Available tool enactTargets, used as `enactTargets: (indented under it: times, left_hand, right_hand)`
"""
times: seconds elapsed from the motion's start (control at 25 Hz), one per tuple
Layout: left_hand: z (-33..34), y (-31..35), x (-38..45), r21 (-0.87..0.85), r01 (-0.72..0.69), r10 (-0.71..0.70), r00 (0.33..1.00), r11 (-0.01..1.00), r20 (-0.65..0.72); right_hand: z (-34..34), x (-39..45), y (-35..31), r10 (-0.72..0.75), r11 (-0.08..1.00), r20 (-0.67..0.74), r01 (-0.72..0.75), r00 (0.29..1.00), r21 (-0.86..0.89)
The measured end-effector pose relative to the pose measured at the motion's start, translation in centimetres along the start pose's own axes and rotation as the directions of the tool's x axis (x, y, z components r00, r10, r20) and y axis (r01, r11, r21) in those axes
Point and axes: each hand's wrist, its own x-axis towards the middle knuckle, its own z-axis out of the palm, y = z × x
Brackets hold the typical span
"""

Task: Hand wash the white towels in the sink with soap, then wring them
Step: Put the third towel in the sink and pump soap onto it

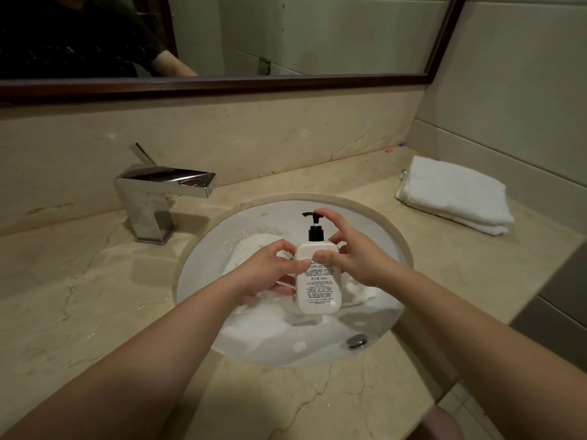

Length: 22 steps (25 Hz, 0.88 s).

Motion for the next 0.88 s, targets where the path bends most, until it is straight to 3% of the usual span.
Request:
enactTargets:
  times: [0.16, 0.36, 0.6, 0.76, 0.88]
  left_hand:
    - [0.0, 0.5, -0.2, -0.026, -0.065, 0.065, 0.998, 0.998, -0.027]
    - [0.3, 2.5, 0.2, -0.105, -0.164, 0.15, 0.981, 0.981, -0.124]
    - [1.8, 6.0, 4.5, 0.0, -0.216, 0.213, 0.967, 0.977, -0.138]
    - [3.1, 8.8, 8.5, 0.017, -0.23, 0.231, 0.964, 0.973, -0.132]
    - [3.5, 11.4, 12.4, 0.067, -0.267, 0.274, 0.954, 0.961, -0.121]
  right_hand:
    - [0.0, -0.5, 0.2, -0.024, 0.999, -0.056, 0.026, 0.998, 0.04]
    - [-2.0, -0.1, 0.3, 0.101, 0.947, -0.145, -0.051, 0.984, 0.317]
    - [-6.3, 1.7, 1.9, 0.07, 0.986, -0.117, -0.05, 0.991, 0.161]
    - [-10.1, 4.0, 3.6, 0.123, 0.972, -0.108, -0.098, 0.987, 0.213]
    - [-12.0, 6.2, 5.0, 0.13, 0.961, -0.194, -0.076, 0.972, 0.264]
